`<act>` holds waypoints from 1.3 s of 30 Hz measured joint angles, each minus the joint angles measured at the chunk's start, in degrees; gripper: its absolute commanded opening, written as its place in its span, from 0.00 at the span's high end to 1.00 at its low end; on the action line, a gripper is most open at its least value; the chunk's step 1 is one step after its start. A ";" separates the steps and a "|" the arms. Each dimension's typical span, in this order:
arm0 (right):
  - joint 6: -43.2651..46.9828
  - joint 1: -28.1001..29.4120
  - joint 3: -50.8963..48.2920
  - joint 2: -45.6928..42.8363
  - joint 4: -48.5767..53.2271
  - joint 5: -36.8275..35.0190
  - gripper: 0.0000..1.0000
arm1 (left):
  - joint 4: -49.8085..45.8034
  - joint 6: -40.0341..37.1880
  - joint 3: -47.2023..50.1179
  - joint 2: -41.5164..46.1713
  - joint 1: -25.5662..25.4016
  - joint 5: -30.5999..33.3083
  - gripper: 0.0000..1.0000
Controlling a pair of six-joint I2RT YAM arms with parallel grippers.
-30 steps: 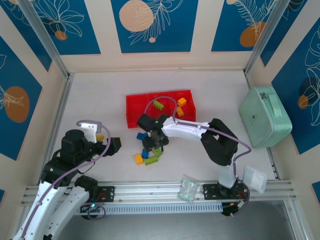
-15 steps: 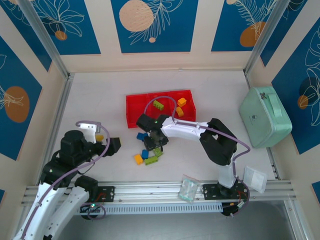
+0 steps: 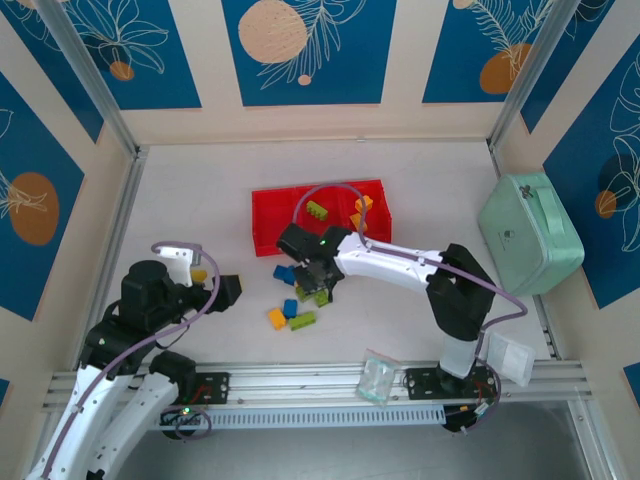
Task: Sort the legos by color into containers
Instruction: Pick up the lego from the bottom-center of the table, then place the lego in the container.
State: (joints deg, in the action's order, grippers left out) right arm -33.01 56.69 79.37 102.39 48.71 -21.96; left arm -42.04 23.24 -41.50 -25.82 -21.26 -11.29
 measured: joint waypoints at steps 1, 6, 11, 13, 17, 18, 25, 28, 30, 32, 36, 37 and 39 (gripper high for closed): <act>0.13 -0.24 0.35 -0.68 0.26 -0.63 0.75 | 0.00 0.00 0.02 -0.04 0.00 0.02 0.01; 1.27 -2.51 1.66 -4.15 0.57 -3.02 0.76 | 0.02 0.00 0.02 -0.15 0.00 0.00 0.01; 2.56 -8.94 4.42 -5.60 -1.60 -3.50 0.78 | 0.02 0.00 0.02 -0.17 0.00 0.00 0.01; 2.82 -11.15 5.66 -5.60 -3.02 -3.10 0.78 | 0.00 0.00 0.02 -0.17 0.00 0.00 0.01; 3.45 -14.95 8.85 -4.83 -5.70 -2.10 0.80 | 0.02 0.00 0.04 -0.22 0.00 0.00 0.01; 3.63 -15.50 9.84 -4.20 -6.36 -1.75 0.80 | 0.00 0.00 0.04 -0.22 0.00 0.00 0.01; 4.96 -18.03 18.71 6.23 -9.94 1.11 0.82 | 0.02 0.00 0.15 -0.59 0.00 0.00 0.01; 5.14 -18.82 21.31 10.99 -10.95 2.12 0.82 | 0.02 0.00 0.17 -0.87 0.00 0.00 0.01; 5.11 -19.34 22.34 13.27 -11.17 2.86 0.82 | 0.02 0.00 0.20 -0.92 0.00 0.00 0.01; 5.07 -19.98 22.77 14.99 -11.54 3.52 0.82 | 0.00 0.00 0.20 -0.92 0.00 0.00 0.01; 4.87 -20.98 22.80 16.96 -12.04 4.31 0.81 | 0.00 0.00 0.20 -0.92 0.00 0.02 0.01; 4.66 -21.24 22.80 17.31 -12.13 4.52 0.80 | 0.00 0.00 0.20 -0.92 0.00 0.02 0.01; 4.24 -21.66 22.80 17.64 -12.37 4.98 0.77 | 0.00 0.07 0.20 -0.92 0.00 0.00 0.01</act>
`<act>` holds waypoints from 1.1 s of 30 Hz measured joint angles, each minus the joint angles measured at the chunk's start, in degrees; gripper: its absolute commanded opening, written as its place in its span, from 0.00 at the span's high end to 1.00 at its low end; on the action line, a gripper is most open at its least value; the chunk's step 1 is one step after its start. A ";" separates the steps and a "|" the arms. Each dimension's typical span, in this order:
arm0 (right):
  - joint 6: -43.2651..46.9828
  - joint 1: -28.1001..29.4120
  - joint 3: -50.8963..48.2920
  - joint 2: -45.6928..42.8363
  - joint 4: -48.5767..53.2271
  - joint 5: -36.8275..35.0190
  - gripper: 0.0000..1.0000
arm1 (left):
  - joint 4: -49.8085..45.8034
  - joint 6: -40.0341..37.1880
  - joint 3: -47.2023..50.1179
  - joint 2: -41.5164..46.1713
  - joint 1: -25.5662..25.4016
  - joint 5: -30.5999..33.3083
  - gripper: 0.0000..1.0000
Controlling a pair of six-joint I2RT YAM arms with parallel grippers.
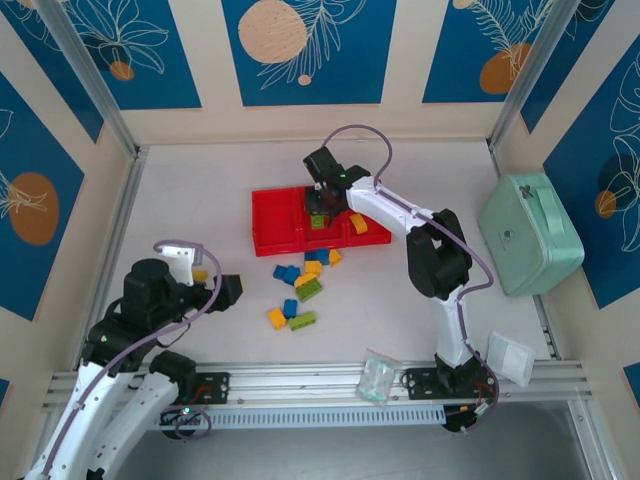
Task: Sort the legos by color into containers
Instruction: Place the lego in the container.
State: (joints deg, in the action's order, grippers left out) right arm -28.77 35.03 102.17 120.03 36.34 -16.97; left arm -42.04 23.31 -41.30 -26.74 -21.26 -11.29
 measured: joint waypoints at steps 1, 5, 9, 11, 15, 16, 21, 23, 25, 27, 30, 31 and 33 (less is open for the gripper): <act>-0.17 -0.24 0.00 0.13 -0.35 0.52 0.75 | -0.11 0.15 0.00 0.00 -0.02 -0.02 0.01; -0.63 -0.61 0.00 0.22 -1.49 2.40 0.67 | -0.59 1.55 0.00 0.20 -0.04 -0.48 0.01; -1.22 -0.66 0.00 0.24 -2.03 4.09 0.58 | -0.87 4.59 0.00 1.25 -0.15 -1.81 0.01; -1.44 -0.66 0.00 0.22 -2.29 5.16 0.51 | -0.94 6.03 0.00 1.53 -0.26 -2.36 0.01; -1.31 -0.55 0.00 0.22 -2.23 6.71 0.29 | -1.09 7.98 0.35 2.10 -0.33 -2.80 0.01; -1.31 -0.50 -0.02 0.20 -2.21 6.91 0.27 | -1.22 8.31 0.55 2.21 -0.42 -2.82 0.01; -0.90 0.28 -3.69 -2.91 -1.79 6.93 0.20 | -2.64 9.25 0.70 0.98 -1.03 -2.51 0.01; -0.04 1.01 -6.75 -6.23 -1.44 6.88 0.18 | -3.23 9.25 0.70 -0.28 -1.29 -2.27 0.01; 1.14 2.05 -10.01 -10.64 -0.35 6.51 0.15 | -3.93 9.25 0.68 -1.81 -1.51 -2.12 0.01; 2.05 3.13 -12.07 -14.64 0.98 6.14 0.11 | -4.63 9.18 0.55 -2.99 -1.68 -2.14 0.01; 2.56 4.92 -15.10 -20.17 2.73 5.75 0.06 | -6.08 8.24 -0.20 -4.24 -1.77 -2.16 0.01; 2.25 5.66 -16.02 -21.73 3.82 5.49 0.06 | -6.78 7.80 -0.70 -4.59 -1.77 -2.16 0.01; 0.72 7.45 -18.03 -24.17 5.42 4.94 0.05 | -7.78 6.73 -1.73 -5.14 -1.79 -2.14 0.01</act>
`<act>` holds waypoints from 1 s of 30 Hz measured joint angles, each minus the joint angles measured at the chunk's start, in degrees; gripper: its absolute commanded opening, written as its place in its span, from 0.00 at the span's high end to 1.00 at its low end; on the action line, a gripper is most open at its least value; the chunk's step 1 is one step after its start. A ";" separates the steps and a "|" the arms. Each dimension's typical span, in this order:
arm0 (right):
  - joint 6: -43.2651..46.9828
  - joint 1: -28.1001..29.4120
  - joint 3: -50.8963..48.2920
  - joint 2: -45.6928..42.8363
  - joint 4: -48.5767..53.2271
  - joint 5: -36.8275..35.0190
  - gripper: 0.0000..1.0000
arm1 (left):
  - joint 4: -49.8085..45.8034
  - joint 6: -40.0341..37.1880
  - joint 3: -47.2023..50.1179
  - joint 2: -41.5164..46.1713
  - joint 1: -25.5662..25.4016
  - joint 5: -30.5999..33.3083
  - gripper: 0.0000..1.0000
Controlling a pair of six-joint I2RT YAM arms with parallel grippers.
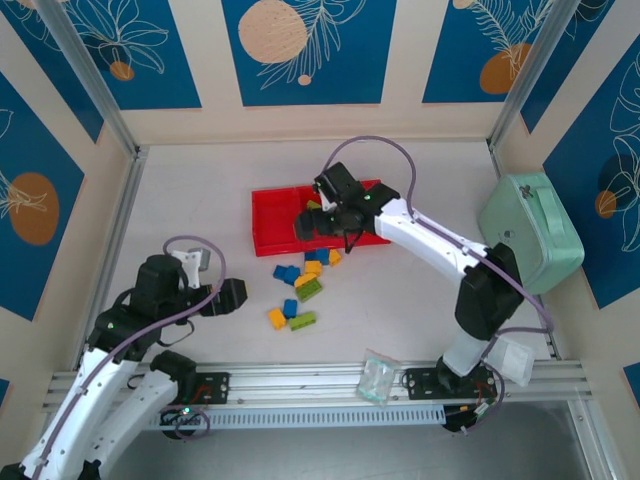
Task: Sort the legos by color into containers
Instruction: Pick up the lego from the bottom-center of the table.
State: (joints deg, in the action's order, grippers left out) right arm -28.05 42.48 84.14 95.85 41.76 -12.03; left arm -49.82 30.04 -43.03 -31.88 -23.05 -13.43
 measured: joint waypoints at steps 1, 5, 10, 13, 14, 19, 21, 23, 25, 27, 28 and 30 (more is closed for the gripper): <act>-1.18 1.25 -1.29 -1.01 0.76 -0.20 0.05 | -0.72 -0.68 -0.70 -0.33 -0.02 0.02 0.01; -6.97 8.04 -6.45 -2.73 2.89 -0.20 0.04 | -2.69 -3.50 -2.89 -1.66 -0.02 0.42 0.01; -15.17 16.74 -12.07 -2.21 4.17 0.72 0.03 | -3.54 -5.53 -3.32 -3.26 -0.02 0.37 0.01; -19.06 19.69 -12.63 -0.33 4.39 0.90 0.03 | -3.80 -6.32 -3.32 -3.54 -0.02 0.37 0.01; -19.96 20.33 -12.63 0.39 4.33 0.87 0.03 | -3.87 -6.45 -3.32 -3.41 -0.02 0.35 0.01; -23.06 22.64 -12.61 4.52 4.26 0.96 0.06 | -3.82 -6.58 -3.32 -0.42 -0.02 0.39 0.01; -23.47 22.86 -12.50 5.86 4.04 1.20 0.08 | -3.80 -6.58 -3.32 1.25 -0.02 0.39 0.01; -23.71 22.93 -12.22 7.30 3.91 1.20 0.09 | -3.82 -6.58 -3.32 2.45 -0.02 0.39 0.01; -23.89 22.93 -11.72 8.79 3.91 1.20 0.10 | -3.82 -6.58 -3.32 3.28 -0.02 0.39 0.01; -23.87 22.93 -10.95 10.21 4.02 1.18 0.12 | -3.82 -6.58 -3.32 3.69 -0.02 0.42 0.01; -23.87 22.93 -10.45 10.93 4.04 1.14 0.12 | -3.80 -6.58 -3.32 3.82 -0.02 0.42 0.01; -23.87 22.93 -9.42 12.11 4.26 1.11 0.13 | -3.80 -6.56 -3.32 3.98 -0.02 0.42 0.01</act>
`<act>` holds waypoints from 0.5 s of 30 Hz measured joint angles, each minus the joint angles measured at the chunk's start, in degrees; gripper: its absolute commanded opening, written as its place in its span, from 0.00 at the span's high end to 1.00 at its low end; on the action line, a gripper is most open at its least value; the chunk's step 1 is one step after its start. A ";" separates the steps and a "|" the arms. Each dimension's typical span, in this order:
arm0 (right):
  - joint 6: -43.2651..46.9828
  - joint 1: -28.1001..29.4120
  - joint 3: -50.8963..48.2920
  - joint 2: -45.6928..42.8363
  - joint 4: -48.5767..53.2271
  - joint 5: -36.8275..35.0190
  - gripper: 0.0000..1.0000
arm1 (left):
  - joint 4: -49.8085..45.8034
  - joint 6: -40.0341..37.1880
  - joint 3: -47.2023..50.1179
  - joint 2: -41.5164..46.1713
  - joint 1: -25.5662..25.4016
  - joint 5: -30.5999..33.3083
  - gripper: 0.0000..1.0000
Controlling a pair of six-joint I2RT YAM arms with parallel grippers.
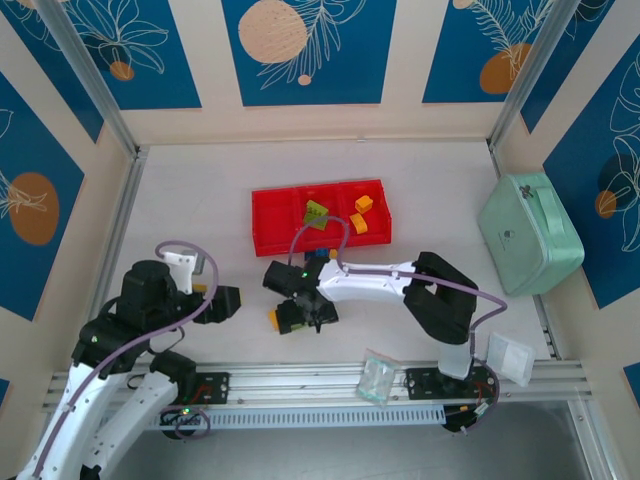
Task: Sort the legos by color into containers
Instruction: Pick up the lego from the bottom-center of the table.
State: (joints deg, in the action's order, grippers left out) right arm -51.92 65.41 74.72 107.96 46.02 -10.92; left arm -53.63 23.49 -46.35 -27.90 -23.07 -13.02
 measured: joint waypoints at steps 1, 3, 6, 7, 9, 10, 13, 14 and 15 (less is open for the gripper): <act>0.00 0.00 0.61 0.57 0.04 0.02 0.13 | 0.02 0.00 0.00 0.09 0.00 0.00 0.01; 0.00 0.00 1.55 1.57 0.04 -0.02 0.13 | 0.02 0.00 0.00 0.09 0.00 0.00 0.01; 0.02 0.00 1.95 2.54 0.11 -0.02 0.15 | 0.04 0.00 0.00 0.09 0.00 0.00 0.01; 0.02 0.00 2.03 2.86 0.11 -0.04 0.16 | 0.04 0.02 0.00 0.09 0.00 0.00 0.01; 0.11 0.00 2.05 2.99 0.13 -0.04 0.18 | 0.07 0.02 0.00 0.11 0.00 0.00 0.01; 0.22 0.00 2.05 3.02 0.11 -0.07 0.20 | 0.11 0.02 0.00 0.11 0.00 0.00 0.01; 0.50 -0.02 2.05 3.54 0.11 -0.20 0.25 | 0.33 0.04 0.00 0.11 0.00 0.00 0.01; 0.52 -0.02 2.05 3.74 0.09 -0.20 0.26 | 0.39 0.09 0.00 0.11 0.00 0.00 0.01; 0.55 -0.02 2.05 3.98 0.07 -0.20 0.27 | 0.46 0.15 0.00 0.11 0.00 0.00 0.01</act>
State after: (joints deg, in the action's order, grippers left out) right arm -51.37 65.39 76.77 111.94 46.09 -11.11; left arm -53.17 23.64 -46.35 -27.79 -23.07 -13.02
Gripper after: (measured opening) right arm 0.751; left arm 0.994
